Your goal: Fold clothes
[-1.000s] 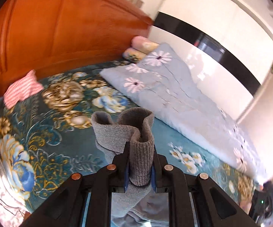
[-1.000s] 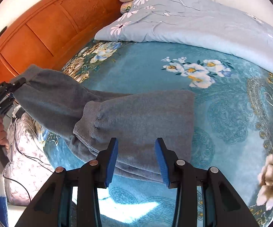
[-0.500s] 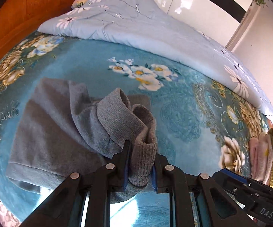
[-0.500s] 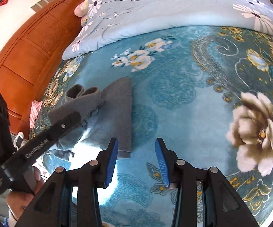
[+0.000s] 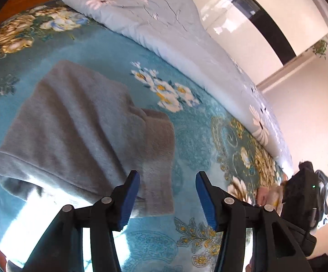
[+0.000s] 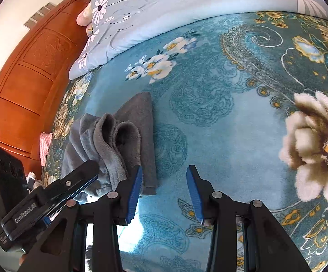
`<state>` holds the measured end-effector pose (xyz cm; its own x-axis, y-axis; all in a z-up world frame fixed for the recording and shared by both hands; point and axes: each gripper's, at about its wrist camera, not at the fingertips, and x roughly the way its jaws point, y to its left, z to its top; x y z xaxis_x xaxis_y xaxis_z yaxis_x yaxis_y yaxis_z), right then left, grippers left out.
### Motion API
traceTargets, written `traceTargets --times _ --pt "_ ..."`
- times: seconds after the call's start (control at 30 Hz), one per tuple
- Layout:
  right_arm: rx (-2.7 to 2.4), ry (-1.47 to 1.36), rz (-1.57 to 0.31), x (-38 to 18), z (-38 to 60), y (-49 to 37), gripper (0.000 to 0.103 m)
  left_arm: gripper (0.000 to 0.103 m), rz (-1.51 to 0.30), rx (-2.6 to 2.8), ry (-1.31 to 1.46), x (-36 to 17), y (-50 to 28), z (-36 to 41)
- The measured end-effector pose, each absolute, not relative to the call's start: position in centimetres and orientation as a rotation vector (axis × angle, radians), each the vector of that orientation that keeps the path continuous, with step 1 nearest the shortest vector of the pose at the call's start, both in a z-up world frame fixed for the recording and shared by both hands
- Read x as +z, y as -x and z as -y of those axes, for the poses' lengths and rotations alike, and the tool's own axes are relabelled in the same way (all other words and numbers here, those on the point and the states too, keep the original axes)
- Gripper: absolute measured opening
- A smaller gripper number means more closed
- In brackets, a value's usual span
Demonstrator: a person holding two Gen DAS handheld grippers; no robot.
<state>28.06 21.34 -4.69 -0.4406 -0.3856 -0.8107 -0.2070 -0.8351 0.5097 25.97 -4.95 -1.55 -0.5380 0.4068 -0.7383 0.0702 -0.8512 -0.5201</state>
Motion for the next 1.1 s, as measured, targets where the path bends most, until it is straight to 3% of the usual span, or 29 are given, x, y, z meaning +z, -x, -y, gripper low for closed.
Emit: traceTargets --times 0.13,0.27,0.43,0.57,0.83,0.9,0.93,0.97,1.0,1.1 --pt "-2.351 -1.582 0.887 -5.1 -20.1 -26.5 0.042 0.058 0.741 2.763 1.478 -2.0 -26.7 10.6" --pt "-2.277 -1.548 0.84 -5.4 -17.0 -24.0 0.042 0.058 0.91 2.743 1.573 -4.7 -27.0 14.6" --pt "-2.224 -1.576 0.811 -7.1 -14.4 -20.8 0.049 0.058 0.941 2.723 1.683 -7.5 -28.2 15.6" --pt "-2.15 -1.616 0.902 -8.8 -13.7 -19.9 0.049 0.058 0.939 2.693 1.714 -8.9 -28.8 15.5" --pt "-2.173 -1.598 0.802 -8.5 -11.6 -18.7 0.049 0.058 1.003 2.635 1.739 -9.8 -29.6 16.0" --pt "-2.153 -1.623 0.9 -9.5 -12.2 -18.4 0.049 0.058 1.031 2.631 1.702 -9.1 -29.8 16.4" --pt "-2.143 -1.618 0.946 -9.6 -12.6 -18.4 0.045 0.058 1.044 2.63 1.681 -8.8 -29.9 16.5" --pt "-2.155 -1.614 0.945 -9.4 -12.7 -18.3 0.029 0.058 1.058 2.629 1.66 -8.4 -30.0 16.7" --pt "-2.187 -1.614 0.903 -8.8 -12.6 -18.1 0.023 0.058 1.071 2.627 1.639 -8.0 -30.1 16.9" --pt "-2.27 -1.583 0.784 -6.6 -12.4 -17.6 0.015 0.058 1.111 2.621 1.575 -6.9 -30.4 17.4"
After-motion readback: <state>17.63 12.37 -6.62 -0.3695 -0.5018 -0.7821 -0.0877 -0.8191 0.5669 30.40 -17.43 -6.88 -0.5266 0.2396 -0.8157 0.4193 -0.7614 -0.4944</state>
